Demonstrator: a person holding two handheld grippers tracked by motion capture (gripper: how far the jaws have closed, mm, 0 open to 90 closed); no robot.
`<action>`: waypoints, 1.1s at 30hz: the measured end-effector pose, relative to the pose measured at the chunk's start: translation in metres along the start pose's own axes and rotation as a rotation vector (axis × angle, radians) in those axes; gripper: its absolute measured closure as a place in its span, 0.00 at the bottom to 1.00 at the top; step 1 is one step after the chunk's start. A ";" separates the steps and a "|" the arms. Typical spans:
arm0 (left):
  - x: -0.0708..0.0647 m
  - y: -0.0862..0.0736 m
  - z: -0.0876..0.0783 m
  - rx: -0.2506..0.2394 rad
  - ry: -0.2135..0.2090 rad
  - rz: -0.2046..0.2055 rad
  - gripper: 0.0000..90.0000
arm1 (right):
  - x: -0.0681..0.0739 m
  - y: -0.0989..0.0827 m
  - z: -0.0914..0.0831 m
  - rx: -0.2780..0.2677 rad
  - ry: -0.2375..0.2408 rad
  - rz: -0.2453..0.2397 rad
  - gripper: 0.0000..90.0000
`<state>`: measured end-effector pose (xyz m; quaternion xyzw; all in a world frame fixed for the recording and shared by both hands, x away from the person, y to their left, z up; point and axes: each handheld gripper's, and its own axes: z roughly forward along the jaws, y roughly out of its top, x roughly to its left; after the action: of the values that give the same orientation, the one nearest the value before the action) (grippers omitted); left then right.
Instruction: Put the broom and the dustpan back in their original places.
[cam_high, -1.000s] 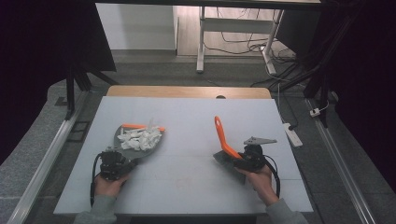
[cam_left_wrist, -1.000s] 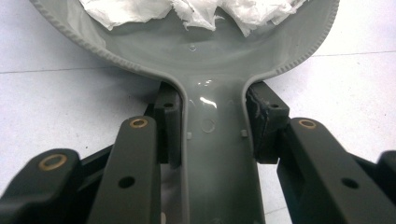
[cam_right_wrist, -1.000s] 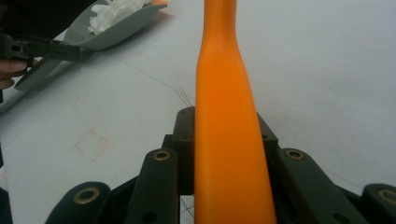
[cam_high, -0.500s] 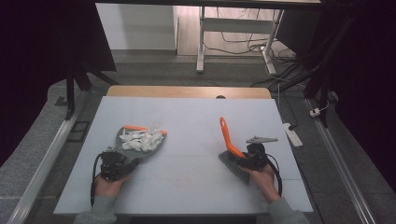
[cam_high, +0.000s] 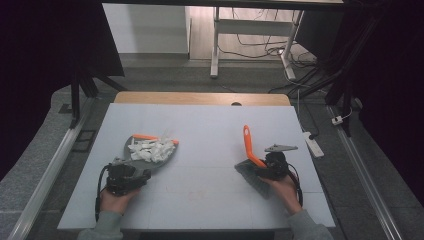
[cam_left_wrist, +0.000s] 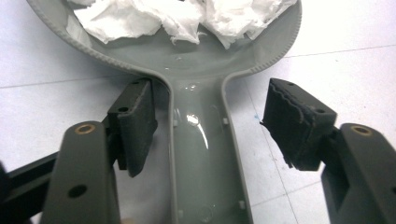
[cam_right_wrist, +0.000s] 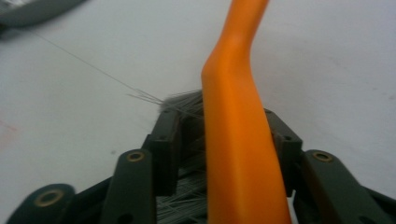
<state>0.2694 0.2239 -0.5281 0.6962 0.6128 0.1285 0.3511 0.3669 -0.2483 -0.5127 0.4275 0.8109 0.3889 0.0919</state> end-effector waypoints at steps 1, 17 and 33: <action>0.000 0.000 -0.001 0.001 -0.002 0.004 0.37 | -0.001 0.000 0.000 0.003 0.005 0.009 0.59; 0.002 -0.004 -0.014 -0.028 0.047 0.024 0.30 | -0.007 0.000 0.002 0.051 -0.063 0.038 0.45; 0.004 -0.004 -0.025 -0.041 0.054 0.149 0.29 | -0.001 -0.001 -0.018 -0.008 -0.079 -0.034 0.46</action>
<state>0.2519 0.2356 -0.5137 0.7287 0.5658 0.1855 0.3383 0.3581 -0.2594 -0.5014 0.4282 0.8124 0.3731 0.1321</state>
